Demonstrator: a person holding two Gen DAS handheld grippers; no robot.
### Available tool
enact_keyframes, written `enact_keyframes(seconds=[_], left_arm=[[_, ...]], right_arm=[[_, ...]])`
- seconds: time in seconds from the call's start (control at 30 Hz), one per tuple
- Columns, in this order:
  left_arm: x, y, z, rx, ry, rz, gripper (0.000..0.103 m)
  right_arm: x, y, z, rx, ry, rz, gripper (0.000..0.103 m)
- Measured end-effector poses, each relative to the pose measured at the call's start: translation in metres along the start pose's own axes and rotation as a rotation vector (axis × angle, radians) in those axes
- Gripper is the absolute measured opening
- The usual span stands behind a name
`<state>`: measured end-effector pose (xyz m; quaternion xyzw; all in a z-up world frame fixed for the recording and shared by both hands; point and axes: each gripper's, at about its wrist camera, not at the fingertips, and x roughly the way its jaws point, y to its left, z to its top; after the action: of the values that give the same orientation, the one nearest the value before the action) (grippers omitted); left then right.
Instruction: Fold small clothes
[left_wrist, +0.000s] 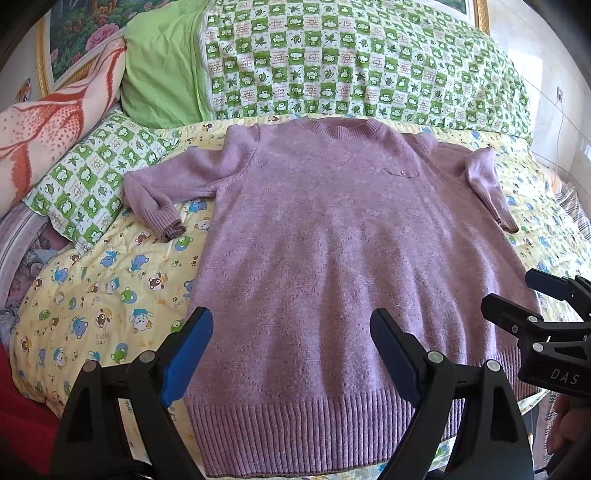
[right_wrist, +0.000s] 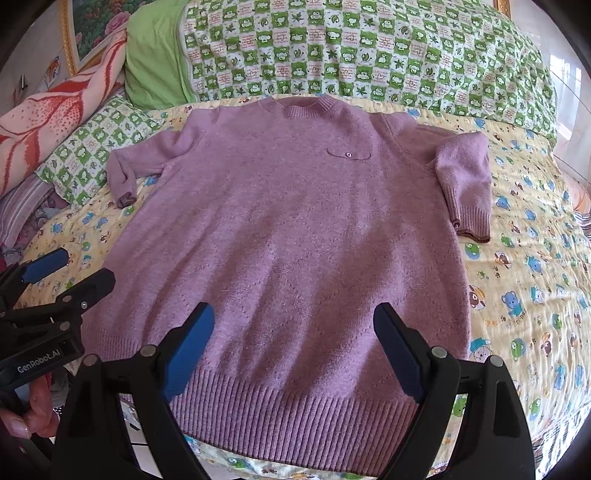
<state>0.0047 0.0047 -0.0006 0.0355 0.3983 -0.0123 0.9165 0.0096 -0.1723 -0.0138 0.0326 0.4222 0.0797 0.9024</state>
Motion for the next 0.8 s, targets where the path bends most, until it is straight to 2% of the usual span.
enact_keyframes(seconds=[0.8], left_arm=[[0.0066,-0.0065,0.0038,0.024,0.043,0.035,0.088]], right_arm=[[0.0065,0.0000,-0.0004,0.009,-0.004,0.021,0.088]])
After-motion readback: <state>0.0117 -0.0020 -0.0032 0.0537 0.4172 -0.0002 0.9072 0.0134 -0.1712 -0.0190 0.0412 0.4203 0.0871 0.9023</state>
